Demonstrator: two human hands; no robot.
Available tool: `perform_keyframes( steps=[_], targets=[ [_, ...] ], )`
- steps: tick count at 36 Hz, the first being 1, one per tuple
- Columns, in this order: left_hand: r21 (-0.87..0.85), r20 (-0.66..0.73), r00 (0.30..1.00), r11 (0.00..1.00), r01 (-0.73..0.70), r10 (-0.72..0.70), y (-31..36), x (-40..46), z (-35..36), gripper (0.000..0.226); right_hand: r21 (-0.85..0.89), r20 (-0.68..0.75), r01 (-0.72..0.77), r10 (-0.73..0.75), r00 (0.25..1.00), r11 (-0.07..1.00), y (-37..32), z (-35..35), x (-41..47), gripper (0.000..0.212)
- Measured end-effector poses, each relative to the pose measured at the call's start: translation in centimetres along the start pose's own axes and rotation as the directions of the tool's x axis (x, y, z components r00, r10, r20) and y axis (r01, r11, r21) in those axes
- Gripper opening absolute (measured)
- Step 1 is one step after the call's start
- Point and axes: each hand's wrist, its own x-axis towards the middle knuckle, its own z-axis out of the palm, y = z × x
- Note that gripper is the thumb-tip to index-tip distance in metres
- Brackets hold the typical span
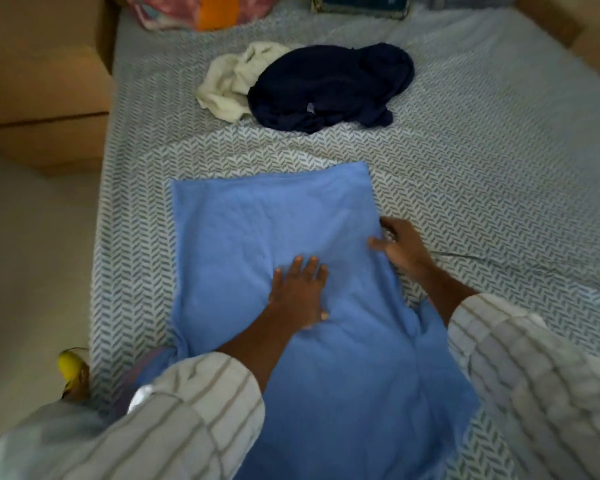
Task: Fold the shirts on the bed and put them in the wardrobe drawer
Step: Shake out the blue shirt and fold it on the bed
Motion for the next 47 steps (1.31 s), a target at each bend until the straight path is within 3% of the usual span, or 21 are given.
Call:
perform_keyframes(
  steps=[3, 6, 10, 13, 16, 18, 22, 25, 29, 33, 36, 39, 41, 45, 47],
  targets=[
    [-0.283, -0.025, 0.999, 0.958, -0.044, 0.039, -0.7, -2.7, 0.0, 0.096, -0.046, 0.068, 0.003, 0.001, 0.998, 0.999, -1.4, -0.8, -3.5, 0.093],
    [-0.549, -0.263, 0.961, 0.832, -0.079, -0.082, -2.9, -7.9, 0.6, 0.085, -0.155, -0.016, -0.066, 0.065, 0.998, 0.986, -2.0, -1.0, -5.7, 0.107],
    [-0.569, -0.491, 0.81, 0.822, -0.019, -0.32, -8.8, -14.5, 2.1, 0.074, -0.297, -0.257, 0.037, -0.117, 0.959, 0.954, -4.6, 2.4, -10.2, 0.075],
    [-0.58, -0.436, 0.736, 0.787, 0.21, -0.518, -12.6, -19.5, 2.6, 0.068, -0.338, -0.183, 0.26, -0.334, 0.924, 0.904, -7.7, 8.0, -15.9, 0.059],
    [-0.624, -0.215, 0.711, 0.654, 0.427, -0.669, -13.8, -23.1, 2.8, 0.056, -0.23, -0.039, 0.473, -0.493, 0.869, 0.851, -11.0, 13.4, -21.9, 0.036],
    [-0.64, -0.096, 0.72, 0.596, 0.484, -0.687, -14.1, -23.8, 2.9, 0.045, -0.14, 0.079, 0.549, -0.543, 0.836, 0.824, -12.4, 16.2, -24.5, 0.027],
    [-0.548, 0.025, 0.762, 0.629, 0.552, -0.647, -15.0, -24.3, 3.5, 0.04, -0.069, 0.304, 0.622, -0.577, 0.758, 0.78, -13.9, 20.0, -28.0, 0.031],
    [-0.524, 0.112, 0.786, 0.636, 0.567, -0.609, -15.4, -25.6, 3.9, 0.052, -0.083, 0.364, 0.678, -0.611, 0.703, 0.73, -14.2, 21.1, -29.9, 0.03],
    [-0.593, 0.176, 0.819, 0.605, 0.531, -0.546, -16.8, -26.7, 5.4, 0.046, -0.136, 0.395, 0.747, -0.656, 0.643, 0.65, -14.1, 22.0, -31.3, 0.021],
    [-0.717, 0.077, 0.849, 0.563, 0.412, -0.523, -17.3, -27.6, 5.5, 0.054, -0.258, 0.434, 0.748, -0.618, 0.655, 0.611, -14.3, 22.5, -32.4, 0.052],
    [-0.825, 0.019, 0.805, 0.446, 0.348, -0.593, -17.3, -27.9, 5.1, 0.032, -0.338, 0.45, 0.745, -0.597, 0.664, 0.575, -15.0, 23.5, -34.1, 0.065],
    [-0.868, 0.038, 0.785, 0.369, 0.332, -0.618, -17.1, -28.2, 5.9, 0.022, -0.358, 0.453, 0.744, -0.592, 0.666, 0.564, -15.2, 24.4, -35.6, 0.045],
    [-0.85, 0.044, 0.773, 0.383, 0.361, -0.633, -17.5, -28.3, 6.5, 0.023, -0.371, 0.424, 0.744, -0.612, 0.668, 0.555, -15.3, 24.5, -36.0, 0.027],
    [-0.808, 0.05, 0.745, 0.411, 0.421, -0.665, -18.4, -28.4, 6.5, 0.025, -0.399, 0.376, 0.75, -0.652, 0.659, 0.528, -15.5, 24.1, -35.7, 0.02],
    [-0.794, 0.097, 0.731, 0.39, 0.466, -0.675, -18.7, -28.3, 6.6, 0.039, -0.4, 0.402, 0.738, -0.619, 0.674, 0.543, -15.8, 24.1, -35.7, 0.021]
  ],
)
